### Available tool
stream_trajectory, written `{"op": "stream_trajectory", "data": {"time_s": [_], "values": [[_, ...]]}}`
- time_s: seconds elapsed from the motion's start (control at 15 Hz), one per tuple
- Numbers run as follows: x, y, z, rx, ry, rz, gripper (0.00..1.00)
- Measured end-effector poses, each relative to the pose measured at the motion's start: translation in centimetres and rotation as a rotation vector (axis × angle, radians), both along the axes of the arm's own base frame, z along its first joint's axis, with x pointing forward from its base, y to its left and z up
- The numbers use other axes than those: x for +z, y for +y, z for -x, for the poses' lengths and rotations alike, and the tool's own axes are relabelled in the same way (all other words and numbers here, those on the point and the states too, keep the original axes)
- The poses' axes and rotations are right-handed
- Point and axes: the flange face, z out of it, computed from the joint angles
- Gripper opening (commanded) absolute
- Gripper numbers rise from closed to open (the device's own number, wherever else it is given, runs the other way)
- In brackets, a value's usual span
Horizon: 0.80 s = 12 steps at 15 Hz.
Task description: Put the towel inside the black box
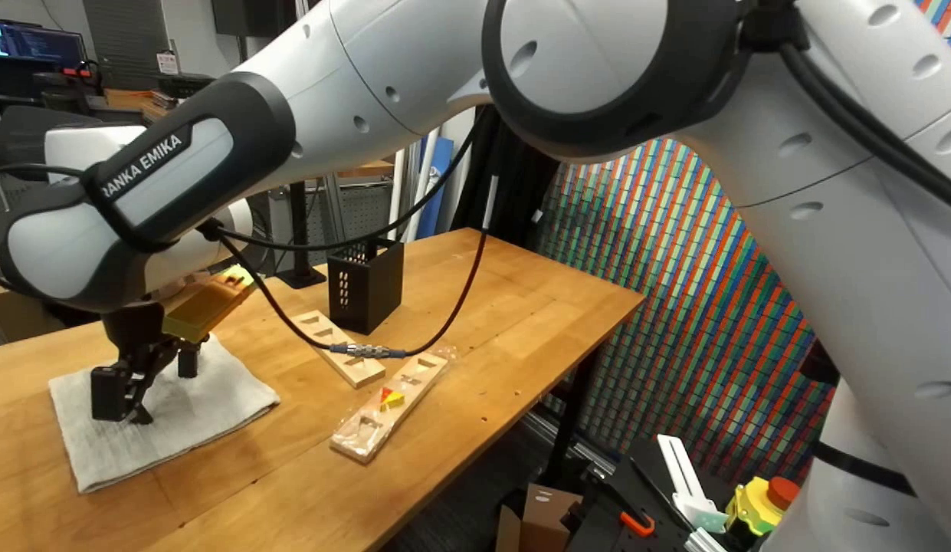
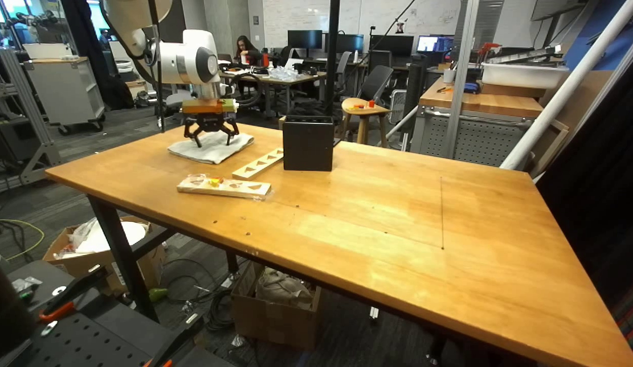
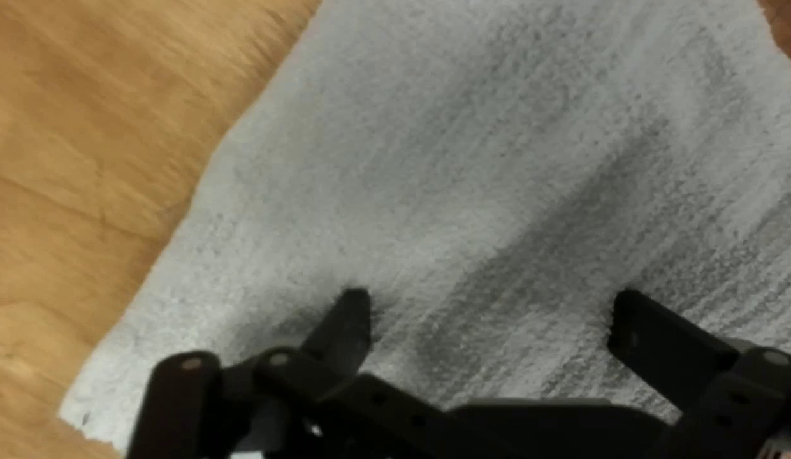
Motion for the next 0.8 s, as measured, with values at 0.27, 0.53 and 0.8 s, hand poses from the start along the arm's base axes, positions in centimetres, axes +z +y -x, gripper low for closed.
{"op": "stream_trajectory", "data": {"time_s": [0.27,0.53,0.8], "values": [[-0.8,0.2,-0.1,0.004,0.004,-0.007,0.52],[-0.4,0.7,-0.2,0.007,-0.002,-0.013,0.21],[1.3,0.8,-0.7,0.005,-0.021,-0.018,0.0]]}}
